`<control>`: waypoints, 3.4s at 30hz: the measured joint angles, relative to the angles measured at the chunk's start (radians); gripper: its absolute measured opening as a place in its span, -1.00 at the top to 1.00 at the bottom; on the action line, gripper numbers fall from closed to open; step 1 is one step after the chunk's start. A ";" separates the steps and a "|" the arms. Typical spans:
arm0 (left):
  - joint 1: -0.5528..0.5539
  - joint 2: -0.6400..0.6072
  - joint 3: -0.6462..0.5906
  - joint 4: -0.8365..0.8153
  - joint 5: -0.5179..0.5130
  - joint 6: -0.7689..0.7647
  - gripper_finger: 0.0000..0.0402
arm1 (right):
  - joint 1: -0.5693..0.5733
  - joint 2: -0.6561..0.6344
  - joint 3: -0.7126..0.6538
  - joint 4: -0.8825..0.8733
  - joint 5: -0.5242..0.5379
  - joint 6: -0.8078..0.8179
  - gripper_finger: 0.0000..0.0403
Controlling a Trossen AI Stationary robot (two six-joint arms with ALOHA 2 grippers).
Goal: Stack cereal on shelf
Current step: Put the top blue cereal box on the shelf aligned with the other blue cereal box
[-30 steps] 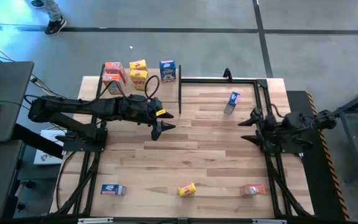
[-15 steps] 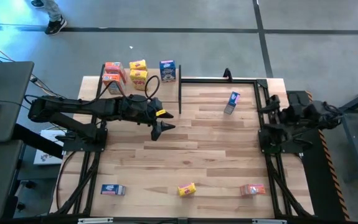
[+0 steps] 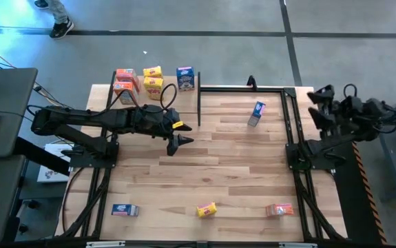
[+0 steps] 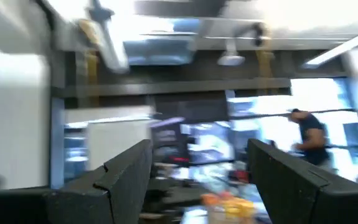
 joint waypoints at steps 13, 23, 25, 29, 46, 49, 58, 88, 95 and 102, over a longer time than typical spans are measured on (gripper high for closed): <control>0.000 0.000 0.000 -0.031 0.000 0.000 -0.17 | 0.000 0.337 0.313 -0.242 0.747 -0.001 -0.28; 0.000 0.000 0.000 -0.072 0.000 0.080 -0.17 | -0.001 0.539 0.481 -0.463 0.860 0.326 -0.28; 0.000 0.000 0.000 -0.073 0.000 0.080 -0.17 | -0.001 0.570 0.503 -0.464 0.860 0.361 -0.28; 0.000 0.000 0.000 -0.073 0.001 0.104 -0.17 | -0.001 0.620 0.546 -0.478 0.860 0.404 -0.28; 0.000 0.000 0.000 -0.073 0.001 0.143 -0.17 | -0.107 0.681 0.598 -1.043 0.454 0.692 -0.28; 0.000 0.000 0.000 -0.073 0.001 0.143 -0.17 | -0.151 0.694 0.598 -1.132 0.358 0.764 -0.28; 0.000 0.000 0.000 -0.074 0.001 0.140 -0.17 | -0.303 0.782 0.598 -1.260 0.189 1.024 -0.28; 0.000 0.000 0.000 -0.178 0.000 0.103 -0.17 | -0.608 1.141 0.597 -1.336 -0.071 1.581 -0.28; -0.001 0.000 0.000 -0.183 0.000 0.140 -0.17 | -0.673 1.211 0.597 -1.340 -0.129 1.589 -0.28; -0.001 0.000 0.000 -0.183 0.001 0.150 -0.17 | -0.750 1.272 0.597 -1.343 -0.191 1.555 -0.28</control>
